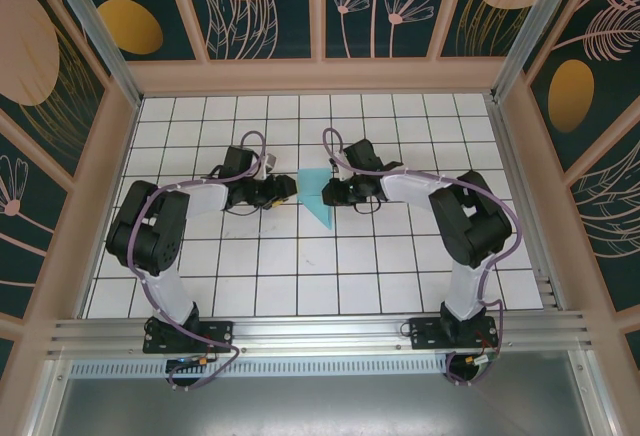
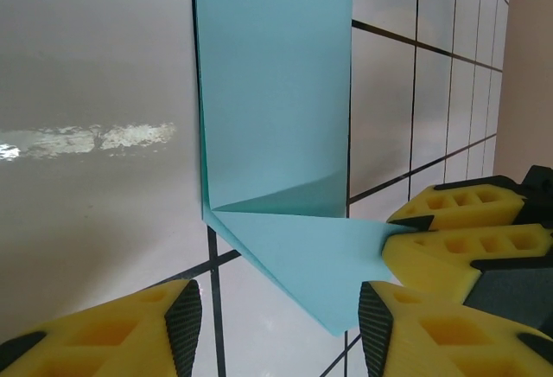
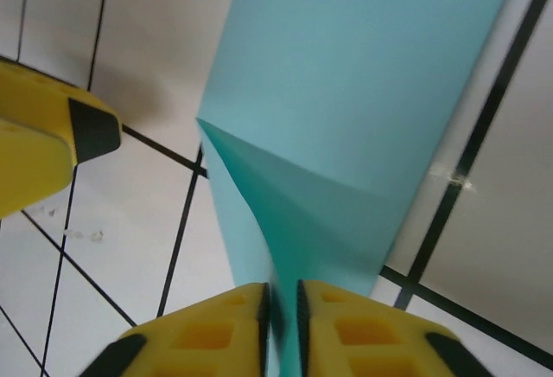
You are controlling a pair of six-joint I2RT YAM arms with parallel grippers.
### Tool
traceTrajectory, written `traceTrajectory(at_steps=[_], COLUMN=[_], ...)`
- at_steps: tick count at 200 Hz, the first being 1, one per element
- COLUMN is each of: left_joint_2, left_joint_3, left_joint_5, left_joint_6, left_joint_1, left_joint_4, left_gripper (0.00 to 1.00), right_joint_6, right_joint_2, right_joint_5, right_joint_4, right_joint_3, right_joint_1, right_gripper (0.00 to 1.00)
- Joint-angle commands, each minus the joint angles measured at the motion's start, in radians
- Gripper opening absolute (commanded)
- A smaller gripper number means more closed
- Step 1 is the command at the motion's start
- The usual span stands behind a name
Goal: Fold a paper plane with a square sheet of paper (fold left side to right side)
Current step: Fourth fold the wing at the center of the table.
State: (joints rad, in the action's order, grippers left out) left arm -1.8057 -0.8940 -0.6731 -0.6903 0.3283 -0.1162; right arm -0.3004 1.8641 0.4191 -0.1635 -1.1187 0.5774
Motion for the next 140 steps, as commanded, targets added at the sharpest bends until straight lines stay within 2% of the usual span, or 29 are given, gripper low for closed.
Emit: traceTrajectory(at_steps=[1, 80, 140], left_joint_2=[-0.031, -0.091, -0.132], left_joint_3=[-0.027, -0.107, -0.159], left_joint_5=[-0.010, -0.002, -0.005], left_joint_6=[-0.010, -0.015, -0.029], left_joint_1=[0.016, 0.061, 0.084], left_joint_4=[-0.011, 0.005, 0.007], left_gripper=[0.54, 0.53, 0.40], right_joint_6=[0.013, 0.014, 0.015], right_joint_2=[0.012, 0.022, 0.028], right_joint_5=[-0.041, -0.056, -0.051], right_joint_4=[-0.042, -0.042, -0.037], right_joint_3=[-0.035, -0.029, -0.026], right_joint_1=[-0.009, -0.019, -0.021], right_gripper=[0.13, 0.11, 0.11])
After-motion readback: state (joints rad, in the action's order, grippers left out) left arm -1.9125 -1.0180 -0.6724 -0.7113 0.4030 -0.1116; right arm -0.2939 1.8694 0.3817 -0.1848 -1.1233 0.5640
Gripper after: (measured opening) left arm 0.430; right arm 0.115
